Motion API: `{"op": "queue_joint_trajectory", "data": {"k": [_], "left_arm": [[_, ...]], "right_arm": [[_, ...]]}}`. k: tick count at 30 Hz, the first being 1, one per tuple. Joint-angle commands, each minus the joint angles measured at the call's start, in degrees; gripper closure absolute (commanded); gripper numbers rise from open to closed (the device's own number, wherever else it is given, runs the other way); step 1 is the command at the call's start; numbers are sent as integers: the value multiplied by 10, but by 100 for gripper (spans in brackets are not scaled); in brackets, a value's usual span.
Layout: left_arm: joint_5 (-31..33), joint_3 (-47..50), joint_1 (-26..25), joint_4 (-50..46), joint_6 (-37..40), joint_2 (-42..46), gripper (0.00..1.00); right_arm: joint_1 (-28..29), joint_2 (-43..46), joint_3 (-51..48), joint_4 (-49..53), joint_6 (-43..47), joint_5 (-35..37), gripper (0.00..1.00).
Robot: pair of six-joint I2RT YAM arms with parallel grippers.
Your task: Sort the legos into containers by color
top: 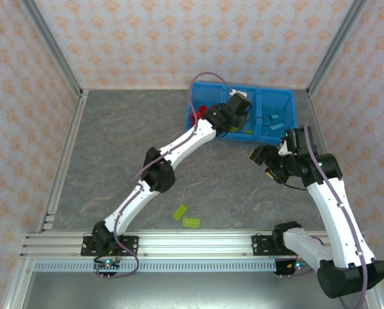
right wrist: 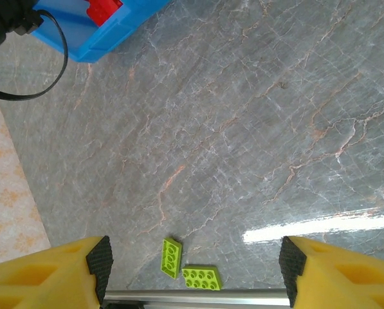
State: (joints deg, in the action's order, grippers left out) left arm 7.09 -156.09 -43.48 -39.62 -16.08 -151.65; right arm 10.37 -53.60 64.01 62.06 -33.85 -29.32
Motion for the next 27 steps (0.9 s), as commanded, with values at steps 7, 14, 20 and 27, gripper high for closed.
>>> {"op": "queue_joint_trajectory", "data": {"k": [7,14,20,27], "left_arm": [[-63,187,-8,-40,15,242,58],[-64,700,-11,88,-15,644,58],[-57,912,-60,10,-20,854,58],[-124,1023,-66,-73,-58,887,53]], "right_arm": [[4,-3,-2,-2,7,22,28],[4,-19,-27,-35,11,1,29],[4,-46,-42,-54,15,-8,28],[4,-59,-57,-68,12,-10,28]]}}
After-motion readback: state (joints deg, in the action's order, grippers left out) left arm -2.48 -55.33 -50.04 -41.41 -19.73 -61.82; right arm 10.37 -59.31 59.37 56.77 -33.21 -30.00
